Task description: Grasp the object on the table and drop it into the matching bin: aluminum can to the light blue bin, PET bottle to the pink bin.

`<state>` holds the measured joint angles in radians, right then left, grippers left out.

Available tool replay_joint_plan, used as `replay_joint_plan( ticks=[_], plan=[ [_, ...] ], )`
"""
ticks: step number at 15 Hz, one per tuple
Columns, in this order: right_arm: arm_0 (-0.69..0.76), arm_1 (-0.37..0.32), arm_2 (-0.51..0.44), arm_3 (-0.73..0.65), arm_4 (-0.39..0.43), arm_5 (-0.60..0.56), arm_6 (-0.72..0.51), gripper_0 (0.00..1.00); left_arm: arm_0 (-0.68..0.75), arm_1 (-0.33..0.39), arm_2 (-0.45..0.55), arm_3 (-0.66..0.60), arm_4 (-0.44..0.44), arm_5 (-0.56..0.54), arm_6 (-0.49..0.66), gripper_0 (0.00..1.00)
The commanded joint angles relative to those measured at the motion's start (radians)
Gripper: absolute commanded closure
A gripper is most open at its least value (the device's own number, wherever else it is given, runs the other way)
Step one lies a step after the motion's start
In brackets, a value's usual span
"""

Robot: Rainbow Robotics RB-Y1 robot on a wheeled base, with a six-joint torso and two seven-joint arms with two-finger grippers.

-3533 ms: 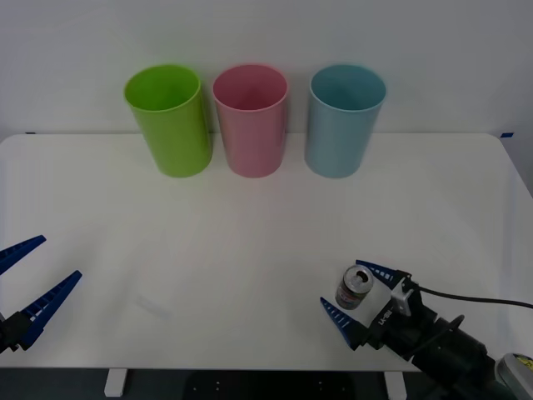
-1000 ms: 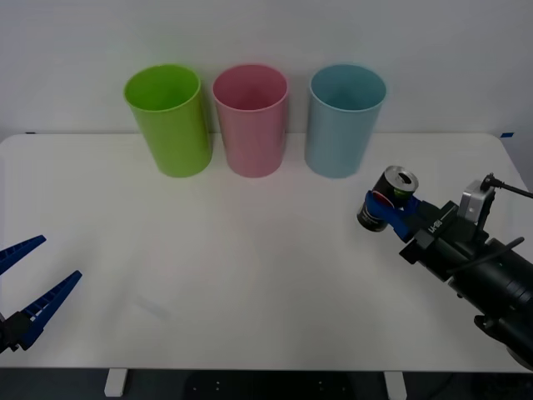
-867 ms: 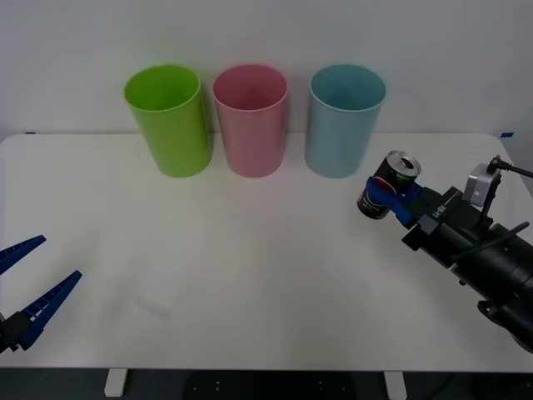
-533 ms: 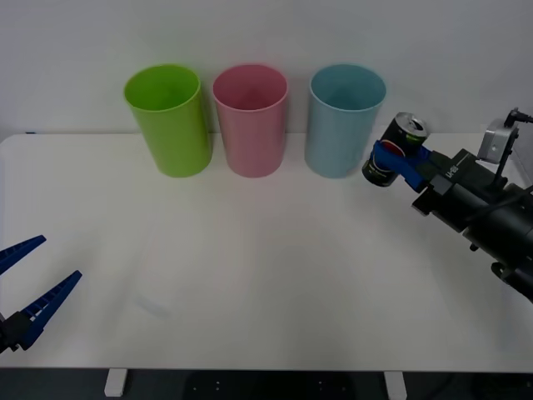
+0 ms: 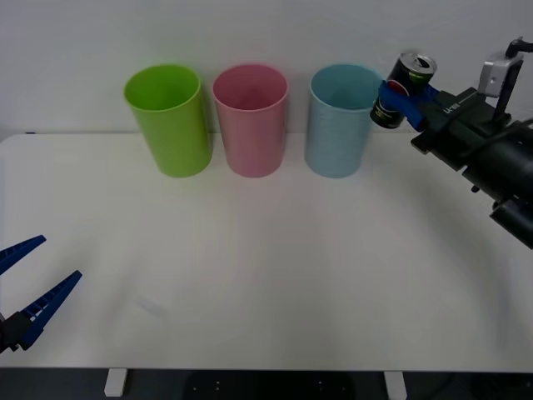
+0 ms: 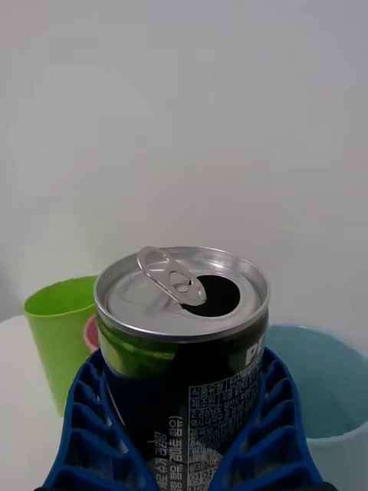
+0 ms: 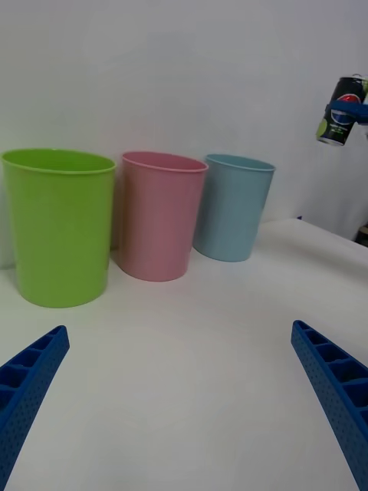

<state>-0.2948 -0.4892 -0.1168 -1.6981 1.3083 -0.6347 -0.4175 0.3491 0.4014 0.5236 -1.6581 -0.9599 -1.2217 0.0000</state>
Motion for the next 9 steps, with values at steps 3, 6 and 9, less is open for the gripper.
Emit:
replay_joint_plan(
  ticks=[3, 6, 9],
  plan=[
    [-0.193, 0.001, 0.000, 0.210, 0.065, 0.012, 0.008, 1.00, 0.000, 0.000, 0.000, 0.000, 0.000, 0.000, 0.000, 0.00],
    [-0.282, 0.014, 0.000, 0.327, 0.097, 0.027, 0.016, 1.00, 0.000, 0.000, 0.000, 0.000, 0.000, 0.000, 0.000, 0.00],
    [-0.369, 0.050, 0.000, 0.442, 0.144, 0.067, 0.022, 1.00, 0.000, 0.000, 0.000, 0.000, 0.000, 0.000, 0.000, 0.00]
  ],
)
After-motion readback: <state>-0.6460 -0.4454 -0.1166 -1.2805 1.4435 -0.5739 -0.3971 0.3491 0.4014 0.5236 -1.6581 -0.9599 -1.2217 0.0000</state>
